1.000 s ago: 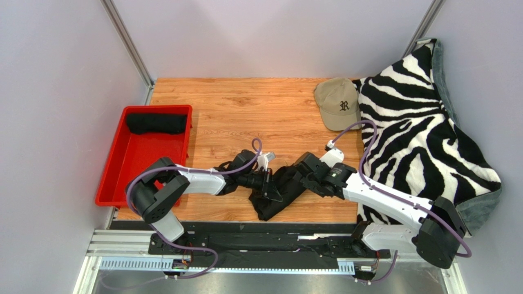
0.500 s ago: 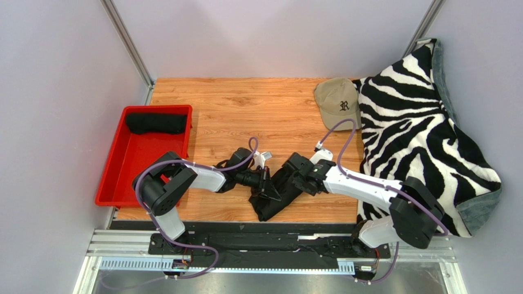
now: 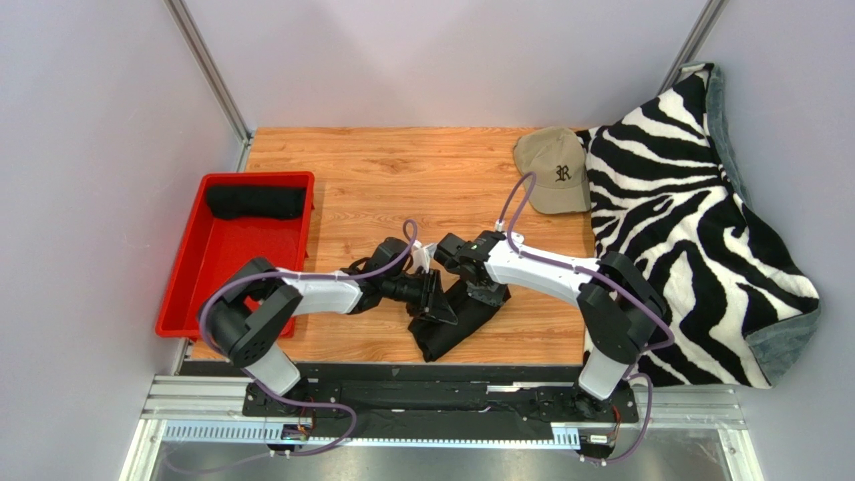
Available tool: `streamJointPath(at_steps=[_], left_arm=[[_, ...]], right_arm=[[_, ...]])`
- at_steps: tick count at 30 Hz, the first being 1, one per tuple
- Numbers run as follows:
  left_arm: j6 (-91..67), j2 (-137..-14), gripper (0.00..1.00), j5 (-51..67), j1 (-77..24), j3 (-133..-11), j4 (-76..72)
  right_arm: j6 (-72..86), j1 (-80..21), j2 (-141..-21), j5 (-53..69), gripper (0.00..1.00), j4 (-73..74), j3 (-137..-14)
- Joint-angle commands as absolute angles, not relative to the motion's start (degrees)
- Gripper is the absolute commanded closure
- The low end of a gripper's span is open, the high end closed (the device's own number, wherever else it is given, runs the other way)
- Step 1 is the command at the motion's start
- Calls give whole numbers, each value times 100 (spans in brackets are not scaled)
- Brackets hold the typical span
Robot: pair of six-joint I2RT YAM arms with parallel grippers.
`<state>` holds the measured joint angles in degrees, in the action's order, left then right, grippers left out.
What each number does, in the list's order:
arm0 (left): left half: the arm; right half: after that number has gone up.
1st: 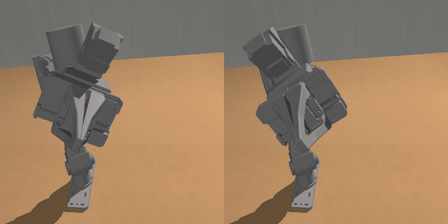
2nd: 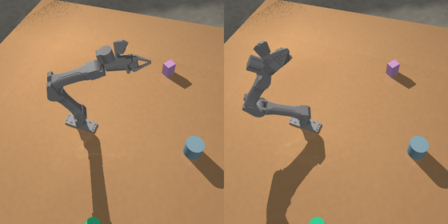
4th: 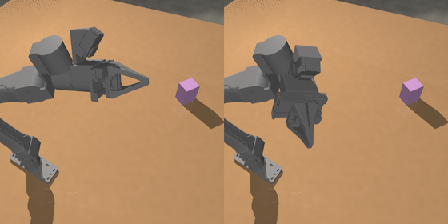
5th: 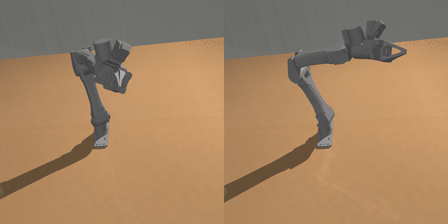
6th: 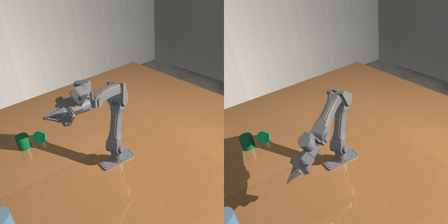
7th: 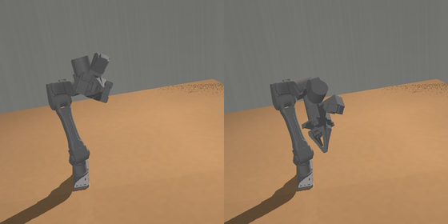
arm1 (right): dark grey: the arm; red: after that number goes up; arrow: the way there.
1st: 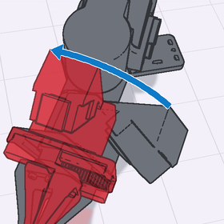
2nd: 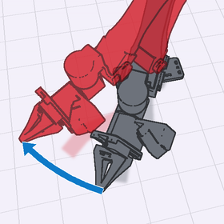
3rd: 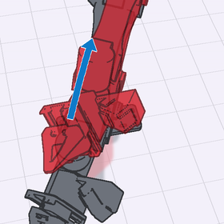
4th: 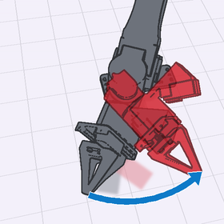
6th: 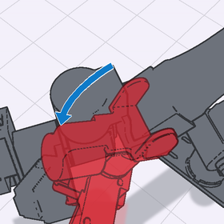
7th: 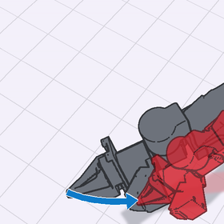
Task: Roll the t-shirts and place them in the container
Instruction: Roll the T-shirt to the center of the board.
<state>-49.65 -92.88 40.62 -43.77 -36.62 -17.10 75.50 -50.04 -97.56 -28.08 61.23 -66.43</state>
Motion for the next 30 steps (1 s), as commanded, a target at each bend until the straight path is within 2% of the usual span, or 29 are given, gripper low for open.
streamJointPath(at_steps=[1,7,14,20,24,25,30], left_arm=[[-4386,-8430,64,3473,-4394,-3797,-932],[-4132,-7279,59,2252,-4429,-3595,-520],[-3200,-6460,58,3,-5624,-3955,482],[-2435,-6837,55,-1579,-6915,-4482,782],[-2005,-7539,52,-2187,-7557,-4903,887],[-1830,-7663,48,-2310,-7698,-5096,896],[-1503,-8595,46,-2988,-8244,-5598,1072]], right_arm=[[7612,-4843,-10168,-3174,100,7303,-6908],[7339,-4755,-10546,-3015,100,7550,-7145],[6839,-4544,-11064,-2786,100,7647,-7549],[6426,-4316,-11425,-2514,100,7629,-7875],[6267,-4245,-11662,-2409,100,7664,-8077],[6249,-4236,-11689,-2391,100,7681,-8147],[6196,-4210,-11821,-2364,100,7717,-8262]])
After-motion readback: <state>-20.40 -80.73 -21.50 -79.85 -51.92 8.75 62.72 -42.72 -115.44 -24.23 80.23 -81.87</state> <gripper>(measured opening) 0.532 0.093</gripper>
